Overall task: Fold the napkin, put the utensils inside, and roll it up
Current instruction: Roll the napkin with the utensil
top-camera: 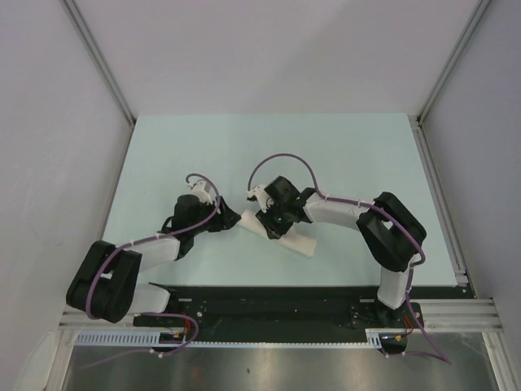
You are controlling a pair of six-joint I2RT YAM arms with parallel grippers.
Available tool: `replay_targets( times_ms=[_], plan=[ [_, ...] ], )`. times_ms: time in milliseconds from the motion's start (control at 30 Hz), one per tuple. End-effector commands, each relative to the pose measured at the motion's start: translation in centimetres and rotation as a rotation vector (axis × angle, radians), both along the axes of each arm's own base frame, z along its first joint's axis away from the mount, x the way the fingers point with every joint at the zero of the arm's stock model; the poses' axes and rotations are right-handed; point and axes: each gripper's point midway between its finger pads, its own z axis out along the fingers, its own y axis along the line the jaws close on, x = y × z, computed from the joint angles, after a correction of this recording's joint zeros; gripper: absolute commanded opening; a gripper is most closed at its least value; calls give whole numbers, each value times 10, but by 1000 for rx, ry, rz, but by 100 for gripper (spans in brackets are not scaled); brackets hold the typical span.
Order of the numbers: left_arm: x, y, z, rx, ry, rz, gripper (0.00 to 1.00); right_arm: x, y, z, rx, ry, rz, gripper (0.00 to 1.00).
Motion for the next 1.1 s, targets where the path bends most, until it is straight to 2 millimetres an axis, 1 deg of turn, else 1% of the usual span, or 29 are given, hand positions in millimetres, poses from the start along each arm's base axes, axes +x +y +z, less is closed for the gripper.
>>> replay_targets(
  times_ms=[0,33,100,133,233,333,433,533,600,767,833,867,900,1000,1033,1067],
  plan=[
    [2,-2,18,-36,-81,-11,66,-27,10,-13,97,243,59,33],
    [2,-2,18,-39,-85,-13,67,-28,13,-7,136,286,69,30],
    [0,-4,21,-47,-94,-26,67,-31,16,-1,173,337,69,28],
    [0,-5,22,-53,-104,-31,67,-33,19,5,211,378,79,28],
    [-1,-8,26,-68,-124,-49,69,-33,21,14,269,446,77,27],
    [-4,-10,27,-78,-130,-67,70,-35,23,17,307,500,86,27],
    [-4,-13,22,-79,-118,-85,70,-28,21,17,328,519,76,28],
    [-5,-15,16,-86,-101,-98,70,-27,20,13,327,536,74,29],
    [-3,-18,18,-102,-107,-104,68,-25,19,9,327,543,70,29],
    [0,-23,12,-119,-85,-119,65,-24,19,6,325,554,72,29],
    [3,-26,13,-130,-86,-121,63,-24,19,5,324,553,73,29],
    [2,-27,10,-134,-75,-128,61,-24,19,5,324,553,73,29],
    [3,-29,12,-141,-84,-133,60,-24,18,5,320,555,72,29],
    [5,-30,9,-155,-68,-127,50,-23,18,5,314,555,71,29],
    [6,-31,8,-158,-64,-130,44,-23,18,5,313,553,71,30],
    [6,-32,8,-161,-64,-132,40,-23,17,5,308,554,68,30]
  ],
)
